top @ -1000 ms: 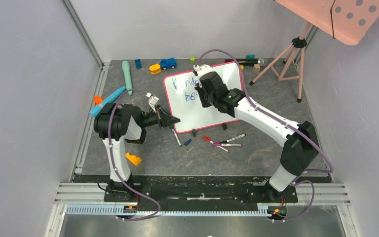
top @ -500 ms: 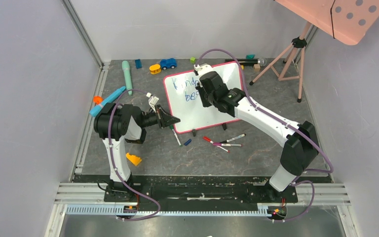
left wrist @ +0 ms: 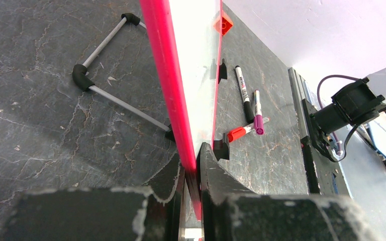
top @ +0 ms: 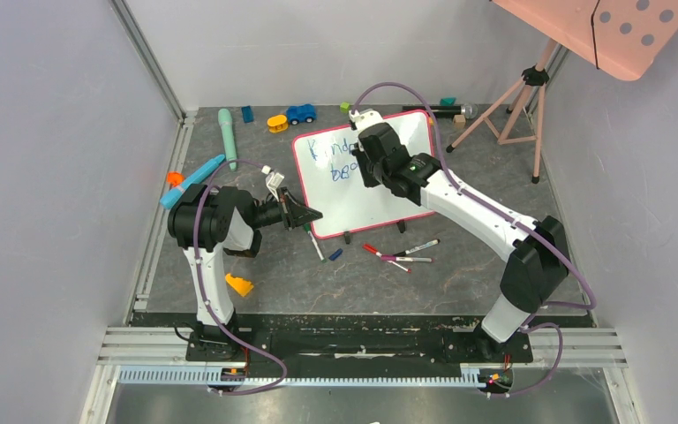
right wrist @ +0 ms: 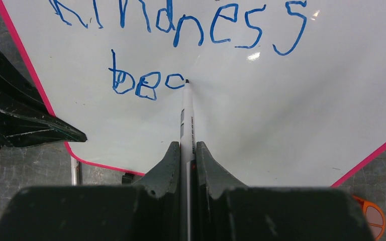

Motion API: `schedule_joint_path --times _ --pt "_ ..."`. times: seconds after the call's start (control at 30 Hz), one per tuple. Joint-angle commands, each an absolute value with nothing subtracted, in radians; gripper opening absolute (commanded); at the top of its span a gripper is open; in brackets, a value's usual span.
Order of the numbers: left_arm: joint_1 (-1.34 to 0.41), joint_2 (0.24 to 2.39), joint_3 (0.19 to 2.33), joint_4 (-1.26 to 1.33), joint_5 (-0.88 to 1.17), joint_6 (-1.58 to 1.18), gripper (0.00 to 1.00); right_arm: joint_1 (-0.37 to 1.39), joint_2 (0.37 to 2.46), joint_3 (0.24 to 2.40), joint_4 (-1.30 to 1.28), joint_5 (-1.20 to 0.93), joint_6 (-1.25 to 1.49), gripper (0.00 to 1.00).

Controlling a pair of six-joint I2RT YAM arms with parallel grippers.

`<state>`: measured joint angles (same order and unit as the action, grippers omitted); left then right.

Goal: Write a sentence on the whiteboard

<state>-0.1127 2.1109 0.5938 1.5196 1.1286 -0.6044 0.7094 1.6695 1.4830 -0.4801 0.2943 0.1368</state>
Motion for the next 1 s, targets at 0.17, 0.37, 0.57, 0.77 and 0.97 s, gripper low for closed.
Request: schedule_joint_path --times 0.17,0.37,0.57,0.77,0.97 --pt "-0.109 2.141 0.577 1.557 1.045 -0.388 0.05 0.698 1.677 1.511 -0.462 0.305 0.127 0.0" --pt "-0.11 2.142 0.577 1.557 1.045 -0.39 0.05 0.698 1.646 1.449 -0.462 0.297 0.133 0.0" --pt "-0.11 2.141 0.578 1.557 1.045 -0.389 0.05 0.698 1.625 1.4 -0.458 0.286 0.143 0.0" --pt "-0.11 2.142 0.578 1.557 1.045 -0.389 0.05 0.698 1.616 1.37 -0.447 0.258 0.149 0.0" --pt "-0.109 2.142 0.579 1.557 1.046 -0.39 0.05 0.699 1.614 1.356 -0.432 0.228 0.15 0.0"
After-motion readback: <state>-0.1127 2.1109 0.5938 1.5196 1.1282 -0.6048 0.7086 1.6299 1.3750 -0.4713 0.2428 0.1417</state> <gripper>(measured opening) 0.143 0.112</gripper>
